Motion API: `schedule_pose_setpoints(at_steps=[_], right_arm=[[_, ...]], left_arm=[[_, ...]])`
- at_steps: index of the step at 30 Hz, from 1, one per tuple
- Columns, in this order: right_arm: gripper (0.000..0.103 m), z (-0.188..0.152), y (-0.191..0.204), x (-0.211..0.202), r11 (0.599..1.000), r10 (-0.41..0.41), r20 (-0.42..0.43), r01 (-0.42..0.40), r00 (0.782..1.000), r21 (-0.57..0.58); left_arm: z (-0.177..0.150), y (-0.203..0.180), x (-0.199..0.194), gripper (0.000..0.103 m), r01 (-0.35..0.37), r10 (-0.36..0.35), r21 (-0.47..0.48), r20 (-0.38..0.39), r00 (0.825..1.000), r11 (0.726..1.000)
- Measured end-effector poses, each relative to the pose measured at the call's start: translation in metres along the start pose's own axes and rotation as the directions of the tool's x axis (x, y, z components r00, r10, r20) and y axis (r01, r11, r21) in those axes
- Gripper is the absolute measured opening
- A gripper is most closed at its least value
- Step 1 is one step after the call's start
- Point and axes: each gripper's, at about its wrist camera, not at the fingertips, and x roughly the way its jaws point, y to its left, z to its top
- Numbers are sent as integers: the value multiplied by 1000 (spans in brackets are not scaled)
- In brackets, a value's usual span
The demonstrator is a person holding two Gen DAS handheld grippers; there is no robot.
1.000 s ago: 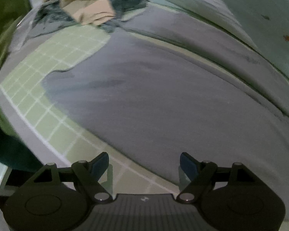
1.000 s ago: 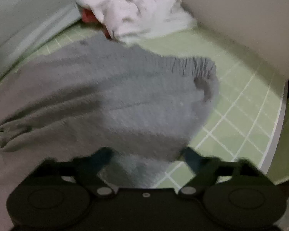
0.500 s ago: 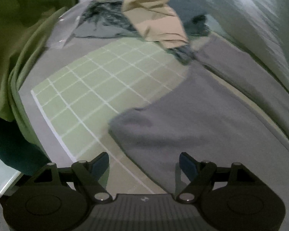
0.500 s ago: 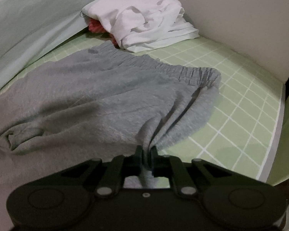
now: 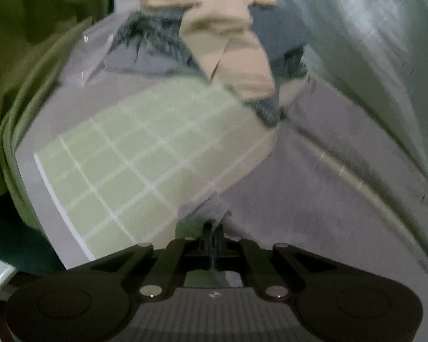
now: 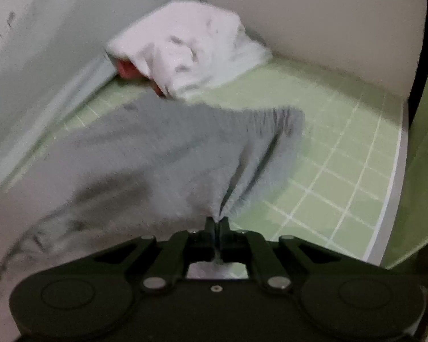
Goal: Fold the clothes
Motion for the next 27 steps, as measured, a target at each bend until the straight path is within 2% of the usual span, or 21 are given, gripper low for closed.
schedule_pose_setpoints(at_steps=[5,10,12,14,17,20,23,27], right_arm=[[2,26,0,-31,996,88,81,-89,993,8],[2,55,11,-65,980,193,162,-199,968,18],[2,58,23,-59,981,194,178,-188,965,-47],[2,62,33,-48,980,195,180,-182,964,-85],[2,71,43,-28,976,218,153,-214,964,-40],[2,83,58,-21,971,238,157,-236,959,-32],[2,95,74,-9,972,237,180,-233,955,-41],[2,119,98,18,969,243,177,-249,954,11]], left_arm=[[38,-2,-42,0,0,9,-67,128,992,998],[73,-21,-83,0,-3,33,-108,276,961,994],[81,-30,-76,0,-39,64,-95,282,957,995],[87,-41,-67,0,-35,64,-111,275,959,993],[93,-63,-67,0,-32,58,-86,308,950,996],[100,-89,-61,0,-72,71,-9,337,939,997],[120,-107,-44,0,-68,69,-15,341,938,998],[152,-140,-17,0,-55,53,-5,349,936,999]])
